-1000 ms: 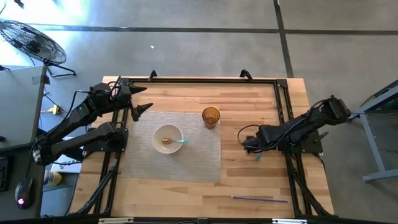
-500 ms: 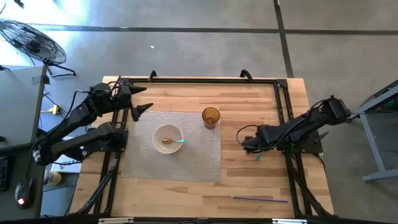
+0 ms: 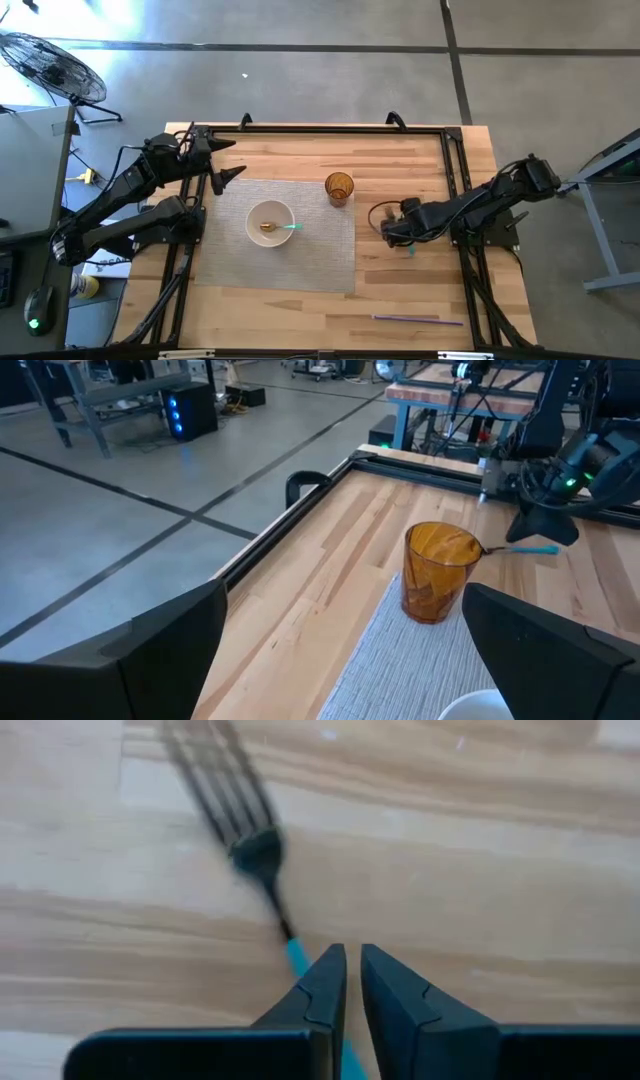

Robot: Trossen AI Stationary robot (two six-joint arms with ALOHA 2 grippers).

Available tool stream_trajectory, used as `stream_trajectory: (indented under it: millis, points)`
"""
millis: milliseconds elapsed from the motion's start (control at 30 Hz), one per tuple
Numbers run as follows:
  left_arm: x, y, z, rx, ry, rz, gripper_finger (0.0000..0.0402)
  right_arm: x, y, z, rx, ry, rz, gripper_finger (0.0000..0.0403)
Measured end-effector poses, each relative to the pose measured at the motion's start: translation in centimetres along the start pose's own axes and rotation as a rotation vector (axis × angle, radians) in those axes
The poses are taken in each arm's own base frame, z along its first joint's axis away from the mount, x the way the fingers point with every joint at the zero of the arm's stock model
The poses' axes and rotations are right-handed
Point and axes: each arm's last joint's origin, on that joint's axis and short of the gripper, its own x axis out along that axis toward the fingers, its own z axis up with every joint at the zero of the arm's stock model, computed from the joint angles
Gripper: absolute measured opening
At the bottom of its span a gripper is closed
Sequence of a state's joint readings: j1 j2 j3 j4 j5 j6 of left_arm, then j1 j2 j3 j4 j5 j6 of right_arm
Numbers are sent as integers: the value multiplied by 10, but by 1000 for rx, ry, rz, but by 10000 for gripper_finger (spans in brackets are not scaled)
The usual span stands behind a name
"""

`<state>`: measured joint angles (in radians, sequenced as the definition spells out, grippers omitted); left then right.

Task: Pick & Place Utensil
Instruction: Put the blue fork into the white bowl on the gray mat

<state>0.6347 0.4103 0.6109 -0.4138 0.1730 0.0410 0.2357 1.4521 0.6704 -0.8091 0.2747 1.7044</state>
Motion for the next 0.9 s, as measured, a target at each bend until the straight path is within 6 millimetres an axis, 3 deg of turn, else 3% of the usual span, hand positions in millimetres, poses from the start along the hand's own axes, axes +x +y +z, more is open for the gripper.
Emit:
stream_trajectory:
  millis: [200, 533, 900]
  points:
    - [0, 0, 0, 0, 0, 0, 399, 0, 3, 1, -109, -49, 28, 40]
    - [0, 0, 0, -20, 0, -1, 399, -1, 14, -1, -296, -40, 134, 97]
    - [0, 0, 0, -24, 0, -1, 399, 13, 18, -5, -357, -61, 69, 86]
